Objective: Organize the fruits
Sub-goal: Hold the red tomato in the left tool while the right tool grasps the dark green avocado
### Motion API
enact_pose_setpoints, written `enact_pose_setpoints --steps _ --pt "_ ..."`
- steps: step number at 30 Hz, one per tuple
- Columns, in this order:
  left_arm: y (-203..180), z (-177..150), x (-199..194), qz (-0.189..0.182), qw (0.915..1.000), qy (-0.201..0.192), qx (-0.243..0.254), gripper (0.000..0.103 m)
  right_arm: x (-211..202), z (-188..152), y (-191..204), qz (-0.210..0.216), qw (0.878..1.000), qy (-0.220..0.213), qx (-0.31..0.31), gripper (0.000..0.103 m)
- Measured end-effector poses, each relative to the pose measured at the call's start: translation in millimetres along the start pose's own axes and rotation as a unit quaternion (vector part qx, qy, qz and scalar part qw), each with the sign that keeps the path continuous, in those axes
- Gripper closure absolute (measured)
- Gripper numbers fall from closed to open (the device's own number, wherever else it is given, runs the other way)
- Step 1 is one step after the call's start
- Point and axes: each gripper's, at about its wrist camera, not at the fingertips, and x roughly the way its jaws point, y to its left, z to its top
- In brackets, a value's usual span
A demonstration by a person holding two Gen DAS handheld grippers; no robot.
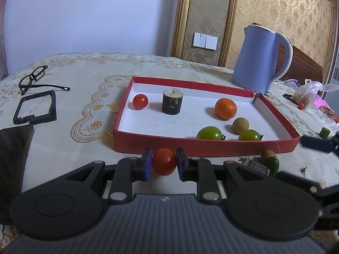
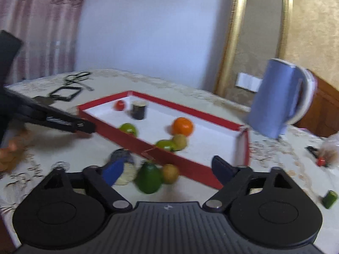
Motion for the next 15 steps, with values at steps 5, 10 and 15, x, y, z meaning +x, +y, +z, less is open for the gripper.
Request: enact_pose_setpoints --steps 5,10,15 --pt "0.8 0.2 -0.4 0.0 1.0 -0.001 0.0 0.081 0.3 -0.1 12.8 0.07 0.997 0.009 -0.017 0.035" --pt "2.3 -0.7 -0.1 -0.001 1.0 0.0 -0.002 0.081 3.8 1.4 23.1 0.082 0.996 0.015 -0.039 0.035" --pt "2.0 -0.6 -1.5 -0.002 1.0 -0.001 0.0 0.081 6.2 3.2 12.3 0.062 0.997 0.022 -0.048 0.035"
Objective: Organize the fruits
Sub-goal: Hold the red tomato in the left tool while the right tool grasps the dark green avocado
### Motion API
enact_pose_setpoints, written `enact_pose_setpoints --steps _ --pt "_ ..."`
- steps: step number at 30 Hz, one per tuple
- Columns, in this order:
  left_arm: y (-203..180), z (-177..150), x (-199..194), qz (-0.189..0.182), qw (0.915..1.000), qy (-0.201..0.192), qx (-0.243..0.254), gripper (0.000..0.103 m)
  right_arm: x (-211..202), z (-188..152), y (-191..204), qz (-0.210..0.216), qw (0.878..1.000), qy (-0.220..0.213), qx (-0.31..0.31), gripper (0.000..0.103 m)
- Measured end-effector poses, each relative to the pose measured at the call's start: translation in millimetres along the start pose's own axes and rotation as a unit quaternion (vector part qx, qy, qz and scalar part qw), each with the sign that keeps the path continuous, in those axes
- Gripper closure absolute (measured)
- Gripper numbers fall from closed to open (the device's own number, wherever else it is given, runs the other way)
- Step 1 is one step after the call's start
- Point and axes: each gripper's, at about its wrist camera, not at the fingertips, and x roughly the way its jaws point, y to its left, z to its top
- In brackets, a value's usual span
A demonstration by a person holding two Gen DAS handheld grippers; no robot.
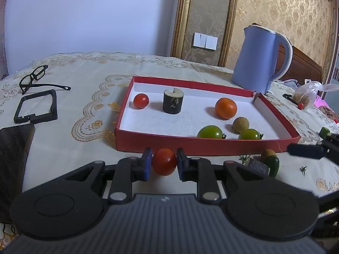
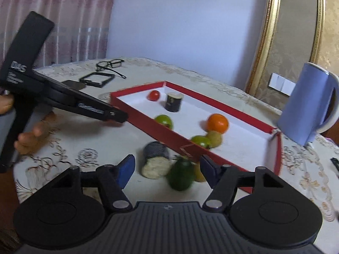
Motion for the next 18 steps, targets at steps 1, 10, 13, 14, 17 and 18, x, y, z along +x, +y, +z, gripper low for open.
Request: enact_pose_setpoints --steps 1,10,13,14,17,18 --pt "0.1 0.1 -0.1 0.0 1.0 -0.001 0.0 0.081 -2.0 -0.9 -2.9 -0.007 1.0 -0.001 -0.004 0.038" --pt "-4.0 -1.0 1.4 -0.002 1.0 0.001 0.002 0.081 12.2 -7.0 -6.7 -0.004 0.999 0.035 -0.039 0.07" --pt "-3.4 -0.9 0.7 -0.001 1.0 -0.001 0.003 0.081 21.0 -4.7 -7.1 0.01 0.998 0.037 -0.043 0.071" --pt "-2.7 -0.8 0.7 -0.001 1.0 -0.001 0.002 0.081 21.9 -3.4 -7.8 0.013 0.998 0.038 -0.041 0.071" --pt "-2.0 -1.7 0.6 -0.002 1.0 0.0 -0.003 0.081 25.1 -1.4 -9.2 0.017 0.998 0.043 -0.04 0.071" --pt "-2.5 -2.0 0.8 -0.002 1.0 0.0 -0.003 0.081 25.7 -1.2 -8.5 0.016 0.998 0.045 -0.042 0.071"
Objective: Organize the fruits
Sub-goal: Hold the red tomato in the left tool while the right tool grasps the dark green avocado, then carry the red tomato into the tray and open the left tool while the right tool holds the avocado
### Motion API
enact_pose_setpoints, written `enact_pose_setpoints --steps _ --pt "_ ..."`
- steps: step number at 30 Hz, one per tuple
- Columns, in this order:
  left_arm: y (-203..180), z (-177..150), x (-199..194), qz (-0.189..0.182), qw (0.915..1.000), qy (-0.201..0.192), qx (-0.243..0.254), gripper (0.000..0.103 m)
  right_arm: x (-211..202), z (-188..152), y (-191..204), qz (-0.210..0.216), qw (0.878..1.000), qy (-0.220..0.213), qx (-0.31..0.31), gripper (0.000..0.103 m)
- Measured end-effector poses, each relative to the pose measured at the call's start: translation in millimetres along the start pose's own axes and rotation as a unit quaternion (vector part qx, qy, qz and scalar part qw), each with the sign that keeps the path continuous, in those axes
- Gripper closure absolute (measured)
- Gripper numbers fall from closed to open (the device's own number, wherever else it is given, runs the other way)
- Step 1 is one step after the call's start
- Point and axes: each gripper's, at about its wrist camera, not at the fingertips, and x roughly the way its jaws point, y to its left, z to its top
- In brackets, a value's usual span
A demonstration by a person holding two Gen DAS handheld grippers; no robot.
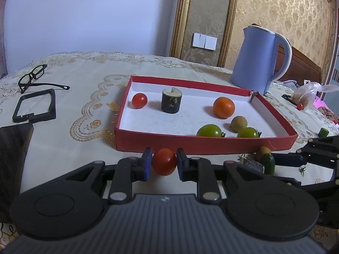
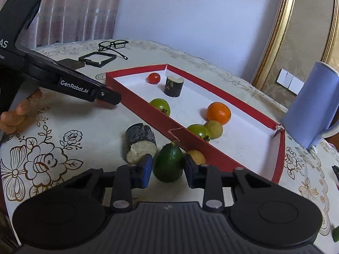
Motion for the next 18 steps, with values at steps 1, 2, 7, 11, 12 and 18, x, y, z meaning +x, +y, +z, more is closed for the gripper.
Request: enact_pose_setpoints --steps 1,2,7,11,12,18 --pt "-0.5 -0.3 -0.1 0.0 1.0 0.0 0.001 0.081 0.2 0.1 1.4 -0.003 1.0 0.002 -0.004 0.071" --pt "-1.0 -0.3 -0.6 0.0 1.0 -0.001 0.001 0.081 0.1 -0.5 3.7 -0.005 1.0 0.003 -0.009 0.072" --pt "-3.4 1.5 -6.2 -0.007 0.9999 -0.012 0.009 0.081 -4.9 -3.4 -0.4 -0.01 1.0 0.0 0.017 0.075" --pt "-6.8 4.4 -12.1 -0.013 0.9994 -0.028 0.016 0.081 -14.4 -8.5 -5.7 -0.018 0.999 -0.009 0.035 0.075" --pt "-7.8 5.5 -13.2 -0.014 0.9993 -0.03 0.018 0.081 -17.4 -9.4 -6.6 -0.02 0.999 -0.012 0.037 0.075" --pt "-16.7 12.5 -15.2 -0.019 0.9985 -0.041 0.032 0.081 -40.4 -17.1 -12.7 -0.029 0.997 -0.041 0.063 0.075"
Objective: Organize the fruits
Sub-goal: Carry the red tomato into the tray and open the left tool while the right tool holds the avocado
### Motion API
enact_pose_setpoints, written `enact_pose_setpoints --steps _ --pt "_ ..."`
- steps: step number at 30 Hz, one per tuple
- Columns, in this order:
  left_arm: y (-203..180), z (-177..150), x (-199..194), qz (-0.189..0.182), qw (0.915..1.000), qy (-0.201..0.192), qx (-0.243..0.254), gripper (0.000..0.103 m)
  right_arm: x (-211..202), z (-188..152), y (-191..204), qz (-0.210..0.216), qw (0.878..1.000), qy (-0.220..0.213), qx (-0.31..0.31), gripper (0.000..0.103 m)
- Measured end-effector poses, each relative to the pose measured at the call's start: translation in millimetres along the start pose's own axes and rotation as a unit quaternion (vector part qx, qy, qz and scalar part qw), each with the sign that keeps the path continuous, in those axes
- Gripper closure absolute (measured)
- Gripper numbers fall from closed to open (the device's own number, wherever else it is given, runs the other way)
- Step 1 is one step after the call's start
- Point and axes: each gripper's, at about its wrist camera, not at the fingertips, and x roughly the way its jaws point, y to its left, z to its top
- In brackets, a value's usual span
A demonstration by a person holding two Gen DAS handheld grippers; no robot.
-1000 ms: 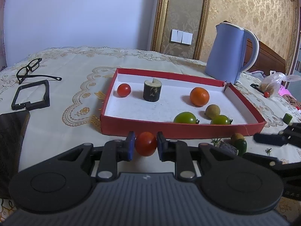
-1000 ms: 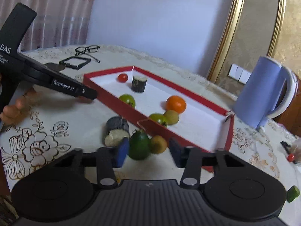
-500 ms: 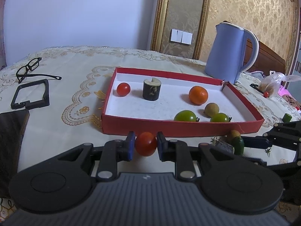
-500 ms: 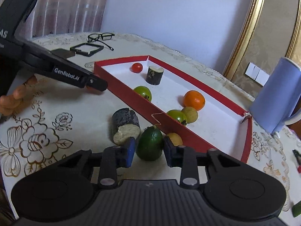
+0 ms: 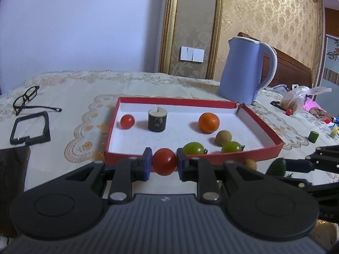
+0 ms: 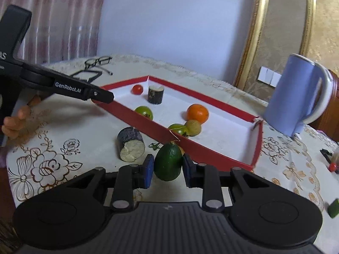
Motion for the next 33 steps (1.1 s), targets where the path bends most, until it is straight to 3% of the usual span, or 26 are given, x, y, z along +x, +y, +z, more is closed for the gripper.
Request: enact_pose_setpoints --steps 17,29,31,33 --pt "-33.9 56.9 52.1 -0.004 0.9991 -0.003 0.042 0.081 -25.2 -11.5 -10.7 0.007 0.998 -0.035 0.046 0.075" --pt "-46.1 71.2 145.4 0.007 0.9965 0.08 0.024 0.081 -29.6 -15.1 -16.3 0.011 0.997 -0.043 0.062 0.075" --pt "-45.3 70.6 150.5 0.014 0.9964 0.081 0.021 0.077 -29.5 -15.6 -18.2 0.011 0.997 -0.043 0.066 0.075" --pt "-42.1 70.7 144.1 0.016 0.9972 0.072 0.013 0.051 -29.3 -16.0 -19.9 0.01 0.997 -0.044 0.069 0.075"
